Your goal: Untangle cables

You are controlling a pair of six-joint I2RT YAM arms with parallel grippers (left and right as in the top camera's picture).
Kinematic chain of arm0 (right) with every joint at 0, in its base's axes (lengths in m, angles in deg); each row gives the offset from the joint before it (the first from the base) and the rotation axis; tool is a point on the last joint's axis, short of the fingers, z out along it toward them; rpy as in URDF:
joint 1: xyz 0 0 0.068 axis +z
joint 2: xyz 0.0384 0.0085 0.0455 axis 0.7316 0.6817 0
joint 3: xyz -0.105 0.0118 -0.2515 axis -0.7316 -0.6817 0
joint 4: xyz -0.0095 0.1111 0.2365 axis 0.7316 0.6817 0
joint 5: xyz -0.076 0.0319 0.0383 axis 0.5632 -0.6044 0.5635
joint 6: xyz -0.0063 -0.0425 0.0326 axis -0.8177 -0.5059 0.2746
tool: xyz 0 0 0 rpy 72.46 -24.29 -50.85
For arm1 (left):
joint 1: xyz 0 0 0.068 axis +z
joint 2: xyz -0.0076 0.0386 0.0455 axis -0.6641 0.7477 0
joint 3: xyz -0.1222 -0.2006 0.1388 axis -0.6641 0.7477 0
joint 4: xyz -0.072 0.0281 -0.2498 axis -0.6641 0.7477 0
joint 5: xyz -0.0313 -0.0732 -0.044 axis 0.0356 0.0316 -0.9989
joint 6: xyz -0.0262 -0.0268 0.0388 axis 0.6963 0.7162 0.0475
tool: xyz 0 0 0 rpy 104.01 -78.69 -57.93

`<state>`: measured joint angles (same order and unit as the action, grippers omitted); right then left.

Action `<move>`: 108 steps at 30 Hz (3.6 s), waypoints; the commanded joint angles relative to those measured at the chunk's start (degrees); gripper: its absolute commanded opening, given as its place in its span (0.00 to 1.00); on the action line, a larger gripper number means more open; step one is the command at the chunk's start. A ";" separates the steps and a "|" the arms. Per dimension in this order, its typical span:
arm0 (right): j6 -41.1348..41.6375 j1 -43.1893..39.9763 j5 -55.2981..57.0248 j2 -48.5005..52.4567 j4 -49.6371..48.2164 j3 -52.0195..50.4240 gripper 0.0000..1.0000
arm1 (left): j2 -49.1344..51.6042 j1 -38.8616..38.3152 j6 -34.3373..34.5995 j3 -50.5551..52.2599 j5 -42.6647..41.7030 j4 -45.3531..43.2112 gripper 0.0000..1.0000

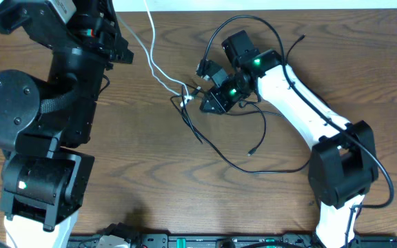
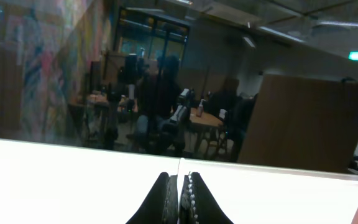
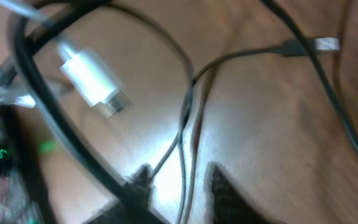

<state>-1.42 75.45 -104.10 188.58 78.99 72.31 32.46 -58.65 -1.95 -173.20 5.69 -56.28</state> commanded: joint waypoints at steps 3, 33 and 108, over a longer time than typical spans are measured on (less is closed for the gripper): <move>18.73 -2.40 17.31 1.31 -4.11 -0.02 0.01 | -0.66 -0.02 0.28 -1.55 9.14 -0.63 0.07; 11.23 -15.58 7.52 2.84 1.75 3.10 0.68 | -0.04 -0.04 -5.18 -1.60 14.23 8.28 0.08; 27.15 -5.03 -18.18 -13.27 -26.82 6.38 0.01 | 7.67 -0.02 20.37 -1.60 -12.90 22.32 0.08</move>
<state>22.73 73.57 -123.36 175.03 52.48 78.63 40.17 -58.65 19.69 -173.94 -10.46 -34.21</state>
